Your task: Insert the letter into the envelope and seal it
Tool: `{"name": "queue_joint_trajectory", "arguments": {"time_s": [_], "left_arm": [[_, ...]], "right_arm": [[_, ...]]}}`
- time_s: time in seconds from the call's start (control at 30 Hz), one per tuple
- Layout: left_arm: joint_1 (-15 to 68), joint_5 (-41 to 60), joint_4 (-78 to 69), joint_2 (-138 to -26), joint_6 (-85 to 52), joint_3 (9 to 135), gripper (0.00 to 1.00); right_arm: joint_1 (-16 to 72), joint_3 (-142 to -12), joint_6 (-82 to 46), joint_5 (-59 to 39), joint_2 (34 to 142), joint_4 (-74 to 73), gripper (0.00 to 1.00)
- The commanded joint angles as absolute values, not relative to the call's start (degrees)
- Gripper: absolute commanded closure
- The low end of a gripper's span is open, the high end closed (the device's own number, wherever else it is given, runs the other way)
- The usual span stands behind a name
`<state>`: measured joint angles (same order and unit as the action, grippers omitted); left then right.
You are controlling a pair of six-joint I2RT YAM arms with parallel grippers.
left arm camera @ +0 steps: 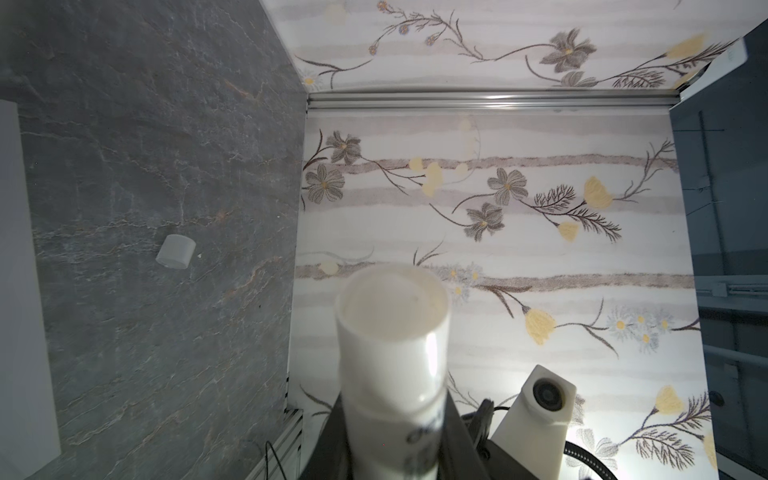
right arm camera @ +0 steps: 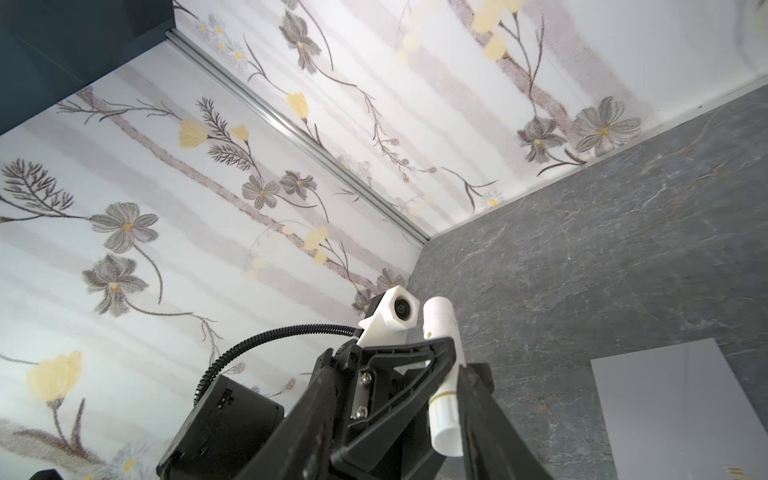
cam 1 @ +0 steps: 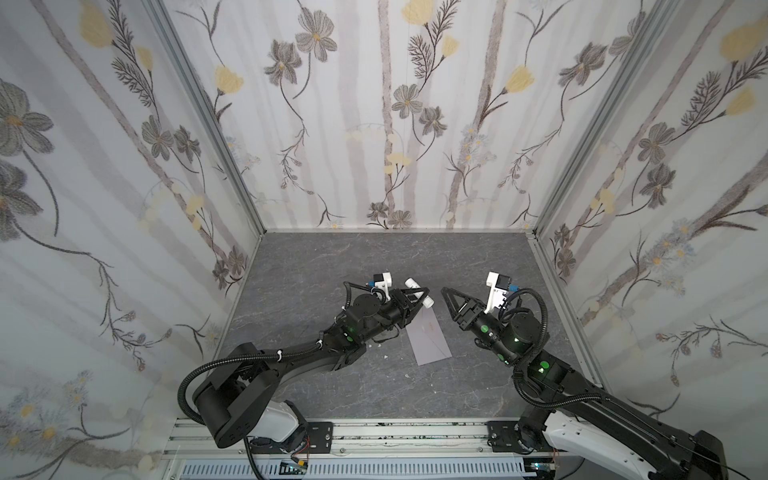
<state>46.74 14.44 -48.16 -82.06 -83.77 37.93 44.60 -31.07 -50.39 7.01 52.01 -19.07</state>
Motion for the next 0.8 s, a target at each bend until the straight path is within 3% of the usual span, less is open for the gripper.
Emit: {"name": "queue_joint_trajectory", "arguments": {"time_s": [0.0,0.2,0.43,0.63,0.77], "left_arm": [[46.5,23.7,-47.7,-83.9,-78.0,38.0,1.0],[47.3,37.4,-45.8,-88.6,-68.9,39.0,1.0],[49.2,49.5,-37.1,-92.1,-55.3,39.2,1.0],[51.0,55.6,-23.9,-94.9,-45.4,41.2,1.0],[51.9,52.3,-6.3,-96.6,-34.0,46.4,1.0]], "right_arm": [[42.0,-31.1,-48.1,8.1,49.0,-7.6,0.51],[35.1,-31.5,-45.6,6.2,46.2,3.9,0.49],[27.3,-34.2,-42.6,2.6,52.2,11.2,0.47],[20.9,-36.9,-40.8,-0.3,60.5,14.3,0.45],[19.0,-38.7,-40.2,0.3,66.6,14.6,0.44]]}}
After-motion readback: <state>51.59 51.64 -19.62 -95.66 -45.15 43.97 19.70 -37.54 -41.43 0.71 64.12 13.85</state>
